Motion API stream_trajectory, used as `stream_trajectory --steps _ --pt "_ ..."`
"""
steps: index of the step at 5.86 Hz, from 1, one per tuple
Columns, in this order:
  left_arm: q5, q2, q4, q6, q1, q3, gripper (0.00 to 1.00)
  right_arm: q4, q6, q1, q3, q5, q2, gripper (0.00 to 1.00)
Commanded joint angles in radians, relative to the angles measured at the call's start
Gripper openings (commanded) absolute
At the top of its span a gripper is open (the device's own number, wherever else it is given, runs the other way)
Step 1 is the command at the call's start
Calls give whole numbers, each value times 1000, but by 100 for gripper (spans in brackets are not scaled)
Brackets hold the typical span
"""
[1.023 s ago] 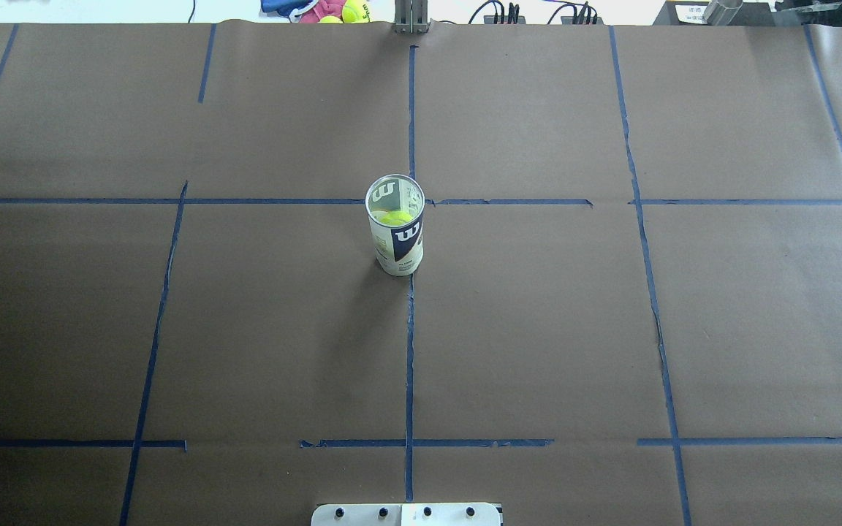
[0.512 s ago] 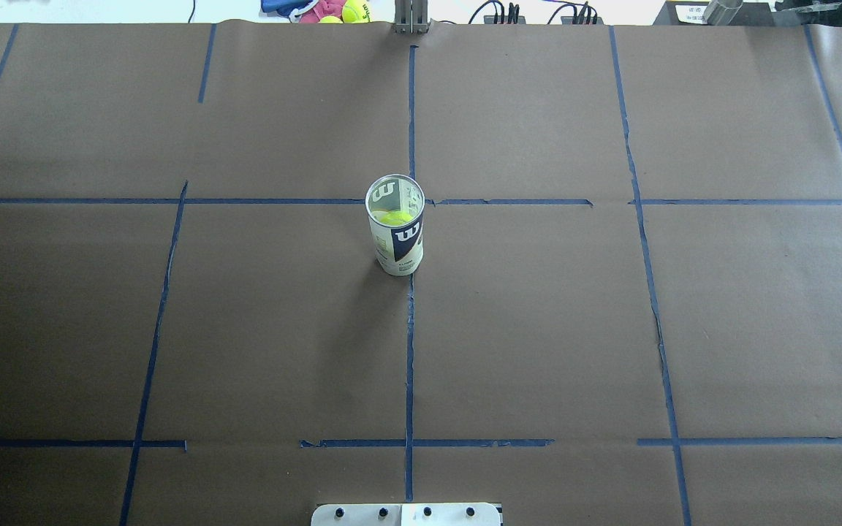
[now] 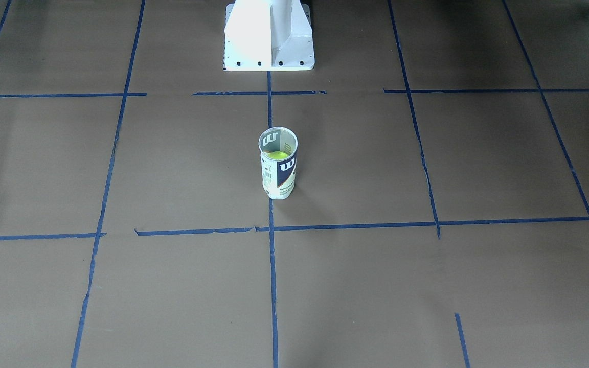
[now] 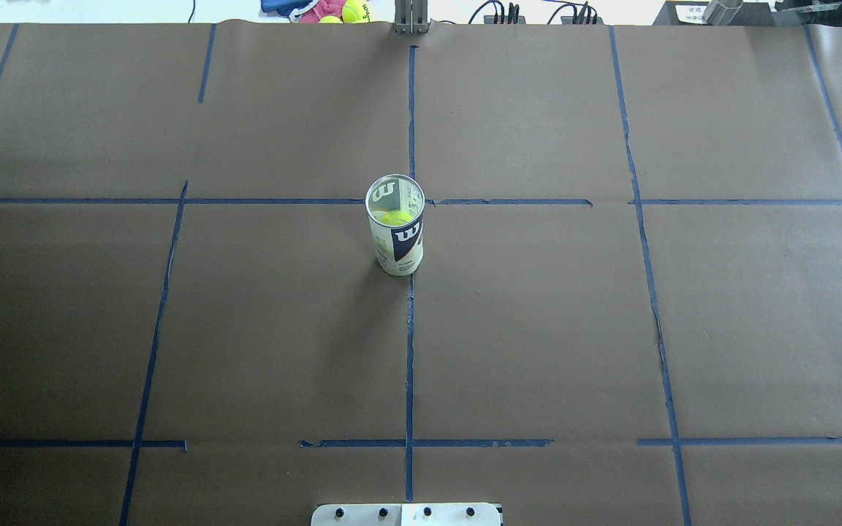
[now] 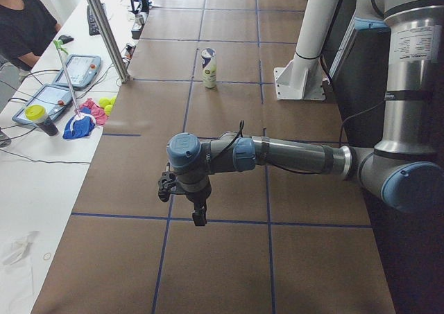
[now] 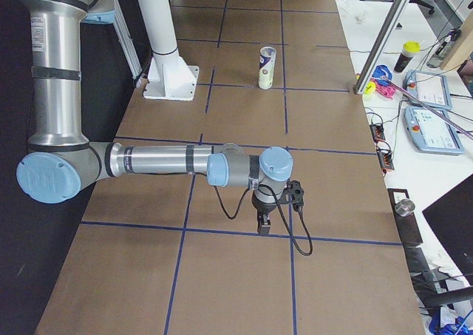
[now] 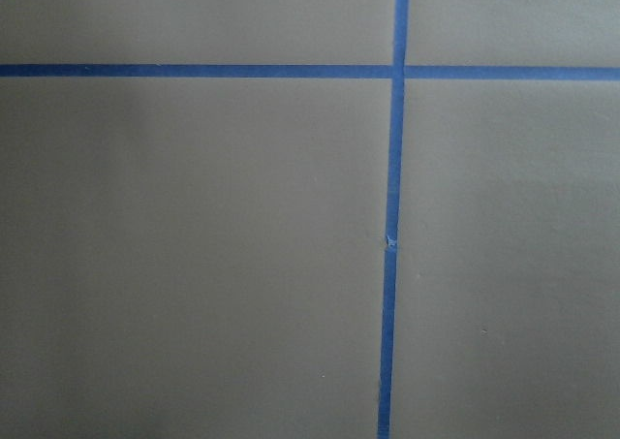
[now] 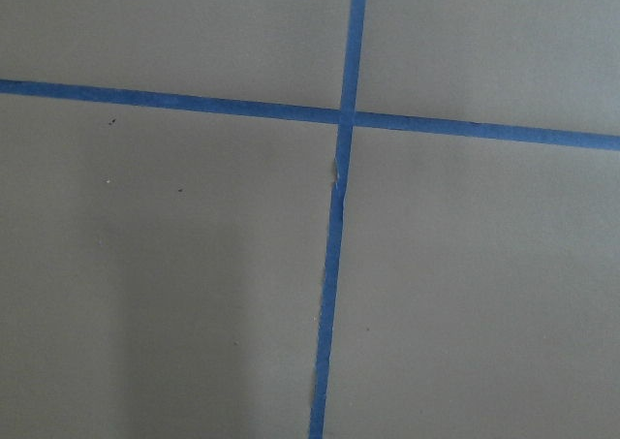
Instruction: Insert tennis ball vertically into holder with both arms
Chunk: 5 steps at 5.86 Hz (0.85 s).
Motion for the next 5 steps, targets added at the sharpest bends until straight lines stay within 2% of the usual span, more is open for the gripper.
stream_trajectory --steps 1,5 --pt "-1 1 -17 1 7 -1 100 -6 0 0 10 73 -4 100" --pt "-3 -4 -16 -1 8 -4 100 5 0 2 40 74 -27 100"
